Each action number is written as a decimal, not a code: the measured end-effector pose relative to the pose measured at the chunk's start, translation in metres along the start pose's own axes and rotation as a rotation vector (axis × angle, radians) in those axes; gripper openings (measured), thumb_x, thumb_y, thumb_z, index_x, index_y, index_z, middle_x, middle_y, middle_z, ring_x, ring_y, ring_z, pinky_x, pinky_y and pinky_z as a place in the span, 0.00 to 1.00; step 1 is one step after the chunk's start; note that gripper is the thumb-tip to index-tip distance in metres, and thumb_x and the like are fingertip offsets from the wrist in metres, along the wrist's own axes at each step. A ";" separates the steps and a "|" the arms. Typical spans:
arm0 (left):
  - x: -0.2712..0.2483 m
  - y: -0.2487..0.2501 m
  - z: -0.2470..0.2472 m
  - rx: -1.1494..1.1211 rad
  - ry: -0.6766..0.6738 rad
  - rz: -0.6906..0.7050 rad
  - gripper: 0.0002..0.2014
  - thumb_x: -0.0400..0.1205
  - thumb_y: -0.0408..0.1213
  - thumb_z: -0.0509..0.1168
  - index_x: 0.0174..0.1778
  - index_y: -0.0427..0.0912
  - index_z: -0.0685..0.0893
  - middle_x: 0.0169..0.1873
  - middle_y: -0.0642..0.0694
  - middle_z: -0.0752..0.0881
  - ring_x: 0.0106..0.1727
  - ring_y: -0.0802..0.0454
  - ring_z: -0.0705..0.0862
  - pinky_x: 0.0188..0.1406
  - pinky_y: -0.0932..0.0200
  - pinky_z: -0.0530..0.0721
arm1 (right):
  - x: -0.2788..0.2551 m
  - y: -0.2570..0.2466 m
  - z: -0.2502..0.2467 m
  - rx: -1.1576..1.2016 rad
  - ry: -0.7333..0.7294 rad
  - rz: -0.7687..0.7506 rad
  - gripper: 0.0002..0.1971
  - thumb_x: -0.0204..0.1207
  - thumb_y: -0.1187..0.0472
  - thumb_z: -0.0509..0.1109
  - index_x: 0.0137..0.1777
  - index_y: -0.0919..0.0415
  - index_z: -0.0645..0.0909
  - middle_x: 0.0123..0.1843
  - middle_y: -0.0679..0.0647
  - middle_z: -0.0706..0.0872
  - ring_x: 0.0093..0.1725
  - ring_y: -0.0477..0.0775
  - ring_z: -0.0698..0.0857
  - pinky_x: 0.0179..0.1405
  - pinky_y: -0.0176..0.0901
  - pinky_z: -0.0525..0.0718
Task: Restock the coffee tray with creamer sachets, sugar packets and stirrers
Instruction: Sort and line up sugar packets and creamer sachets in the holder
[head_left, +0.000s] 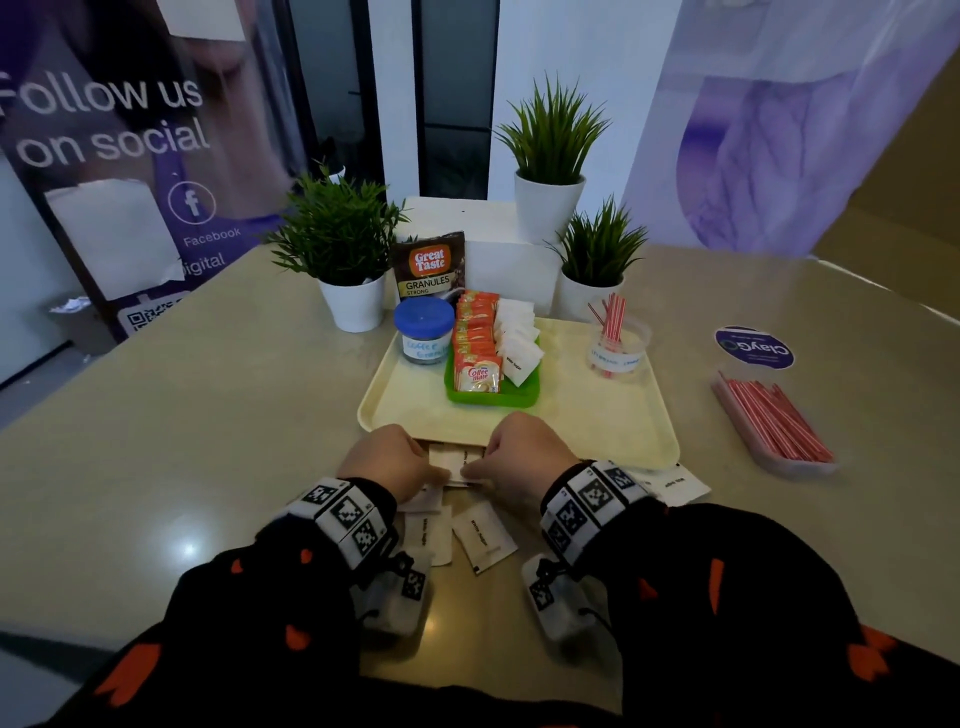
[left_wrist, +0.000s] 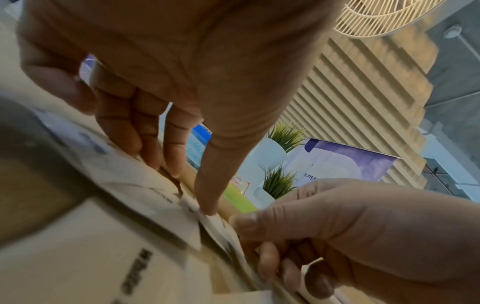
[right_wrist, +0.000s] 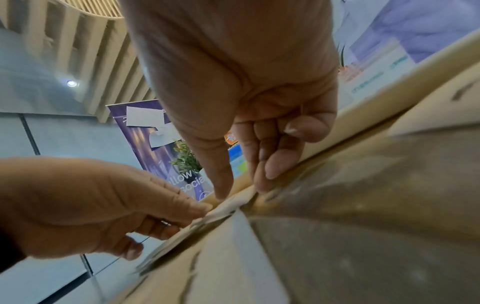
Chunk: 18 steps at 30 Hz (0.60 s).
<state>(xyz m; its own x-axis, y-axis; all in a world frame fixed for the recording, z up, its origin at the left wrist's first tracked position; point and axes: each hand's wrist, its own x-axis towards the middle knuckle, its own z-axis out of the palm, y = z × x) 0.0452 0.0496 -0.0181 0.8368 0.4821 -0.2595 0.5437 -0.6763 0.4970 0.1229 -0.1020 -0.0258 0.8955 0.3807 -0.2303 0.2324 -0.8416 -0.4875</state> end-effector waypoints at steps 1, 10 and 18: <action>-0.001 0.000 0.000 0.003 -0.007 0.000 0.15 0.70 0.51 0.81 0.42 0.43 0.91 0.40 0.46 0.91 0.44 0.51 0.88 0.49 0.53 0.86 | -0.001 -0.002 0.003 -0.007 0.003 -0.001 0.22 0.61 0.39 0.84 0.40 0.58 0.88 0.39 0.55 0.89 0.43 0.57 0.89 0.39 0.48 0.86; 0.004 -0.008 0.012 -0.172 -0.080 -0.019 0.11 0.69 0.42 0.83 0.43 0.44 0.91 0.44 0.48 0.91 0.45 0.52 0.86 0.55 0.53 0.86 | -0.012 -0.003 0.005 0.056 0.009 -0.025 0.18 0.60 0.49 0.87 0.43 0.55 0.84 0.43 0.53 0.87 0.45 0.55 0.86 0.46 0.52 0.89; 0.002 -0.009 0.013 -0.204 -0.119 0.036 0.11 0.68 0.41 0.84 0.41 0.47 0.91 0.36 0.53 0.89 0.36 0.57 0.84 0.44 0.61 0.84 | -0.014 -0.001 -0.004 0.053 -0.042 -0.147 0.23 0.60 0.58 0.90 0.53 0.46 0.85 0.47 0.47 0.80 0.48 0.51 0.80 0.40 0.41 0.76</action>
<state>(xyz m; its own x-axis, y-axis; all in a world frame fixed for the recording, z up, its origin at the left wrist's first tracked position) 0.0425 0.0489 -0.0341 0.8637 0.3823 -0.3284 0.4992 -0.5598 0.6614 0.1119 -0.1077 -0.0188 0.8362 0.5152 -0.1878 0.3387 -0.7547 -0.5619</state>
